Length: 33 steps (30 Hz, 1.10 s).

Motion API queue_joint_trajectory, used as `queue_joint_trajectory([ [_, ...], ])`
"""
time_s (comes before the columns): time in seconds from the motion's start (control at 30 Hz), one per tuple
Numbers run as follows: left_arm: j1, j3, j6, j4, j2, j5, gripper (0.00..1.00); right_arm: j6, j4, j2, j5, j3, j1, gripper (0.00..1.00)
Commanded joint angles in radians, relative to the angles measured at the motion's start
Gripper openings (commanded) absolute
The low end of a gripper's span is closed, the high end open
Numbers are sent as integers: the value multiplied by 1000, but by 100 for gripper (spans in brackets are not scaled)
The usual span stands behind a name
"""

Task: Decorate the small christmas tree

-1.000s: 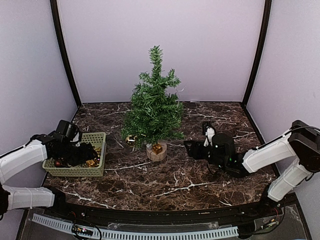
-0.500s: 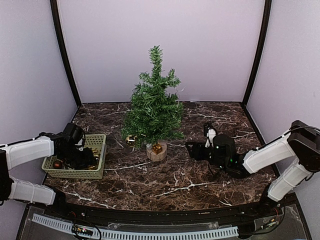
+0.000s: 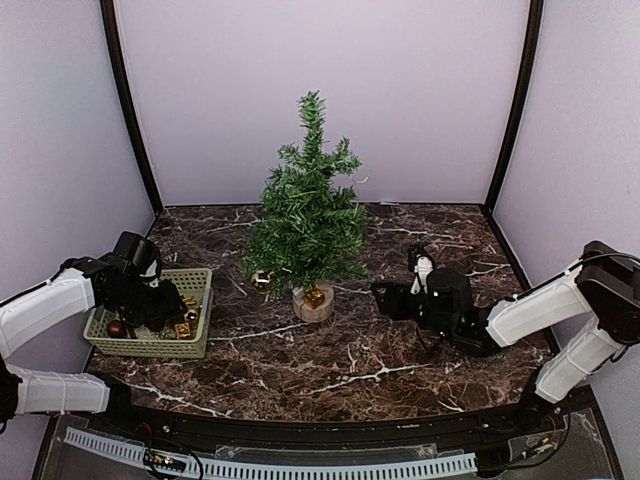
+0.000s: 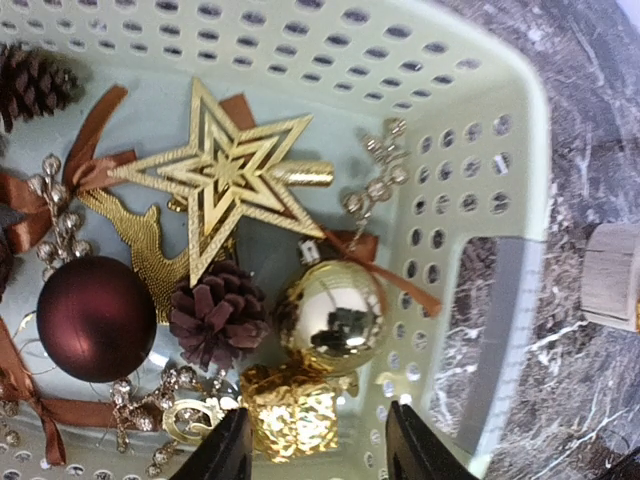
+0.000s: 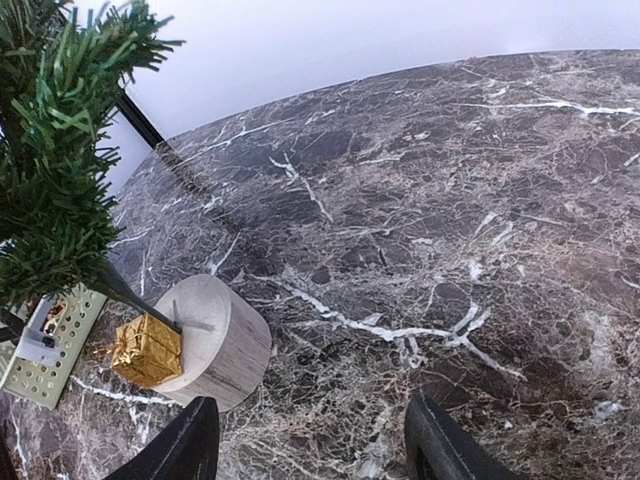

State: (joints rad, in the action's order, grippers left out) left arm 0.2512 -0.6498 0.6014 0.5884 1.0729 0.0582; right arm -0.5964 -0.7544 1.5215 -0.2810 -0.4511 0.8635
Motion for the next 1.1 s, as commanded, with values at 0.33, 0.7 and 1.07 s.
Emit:
queue_joint_trajectory([
  [0.33,-5,-31,7,82,-83,38,60,49,54,-151,-28,-6,-9,65],
  [0.7,-4,23,4,19,51,102,63,25,25,-144,-32,27,-9,66],
  [1.07,-4,13,-10,27,149,101,50,26,5,-132,-43,43,-9,66],
])
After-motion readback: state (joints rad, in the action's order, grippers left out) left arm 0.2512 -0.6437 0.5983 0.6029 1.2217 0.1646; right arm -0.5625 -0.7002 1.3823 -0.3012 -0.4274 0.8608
